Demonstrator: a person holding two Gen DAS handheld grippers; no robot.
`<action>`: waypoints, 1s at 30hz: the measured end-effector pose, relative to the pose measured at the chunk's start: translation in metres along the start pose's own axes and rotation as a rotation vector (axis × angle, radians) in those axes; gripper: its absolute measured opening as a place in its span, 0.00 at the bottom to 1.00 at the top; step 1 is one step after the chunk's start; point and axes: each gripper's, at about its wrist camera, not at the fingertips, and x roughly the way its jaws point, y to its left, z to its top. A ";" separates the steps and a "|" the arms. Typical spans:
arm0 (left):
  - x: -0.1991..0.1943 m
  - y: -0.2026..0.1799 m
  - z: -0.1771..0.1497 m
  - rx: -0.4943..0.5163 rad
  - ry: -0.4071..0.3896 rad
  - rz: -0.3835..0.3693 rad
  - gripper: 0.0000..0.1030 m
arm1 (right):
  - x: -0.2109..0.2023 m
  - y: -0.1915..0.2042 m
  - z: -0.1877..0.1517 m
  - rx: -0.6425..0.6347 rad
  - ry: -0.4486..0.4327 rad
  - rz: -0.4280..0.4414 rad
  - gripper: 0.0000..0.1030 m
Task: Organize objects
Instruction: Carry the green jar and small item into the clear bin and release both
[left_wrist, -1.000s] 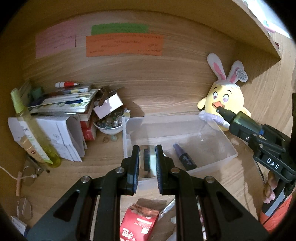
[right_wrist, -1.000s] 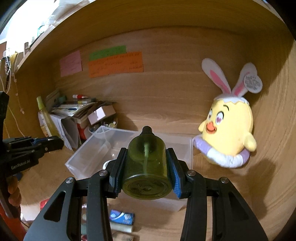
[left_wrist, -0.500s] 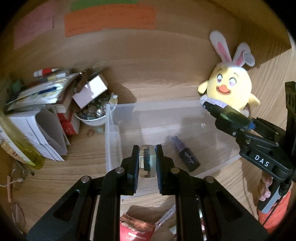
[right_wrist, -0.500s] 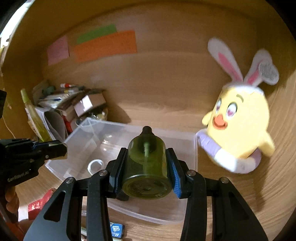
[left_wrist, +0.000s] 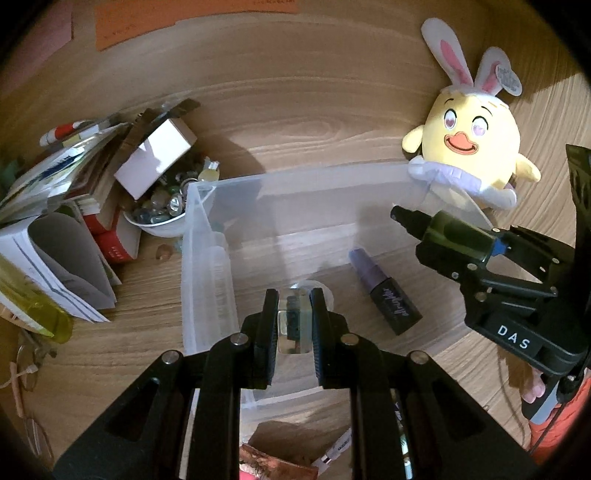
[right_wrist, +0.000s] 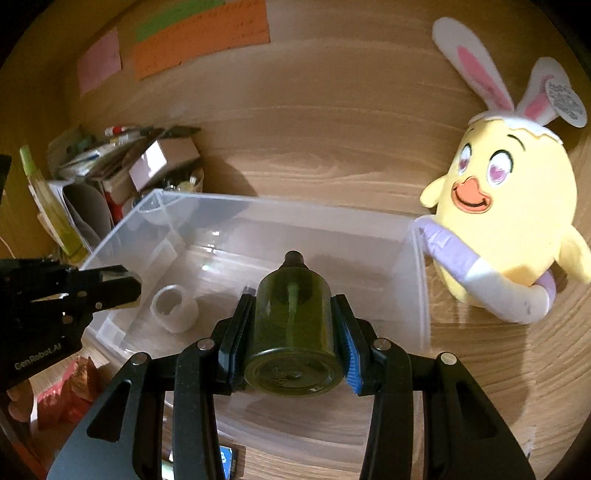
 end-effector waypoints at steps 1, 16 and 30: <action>0.002 0.000 0.000 0.001 0.004 -0.002 0.15 | 0.002 0.001 0.000 -0.002 0.005 -0.001 0.38; -0.007 -0.002 -0.001 -0.005 -0.025 -0.015 0.32 | 0.012 0.005 -0.001 -0.014 0.043 0.007 0.38; -0.062 -0.002 -0.005 -0.005 -0.135 -0.002 0.64 | -0.018 0.007 0.006 -0.020 -0.024 -0.013 0.59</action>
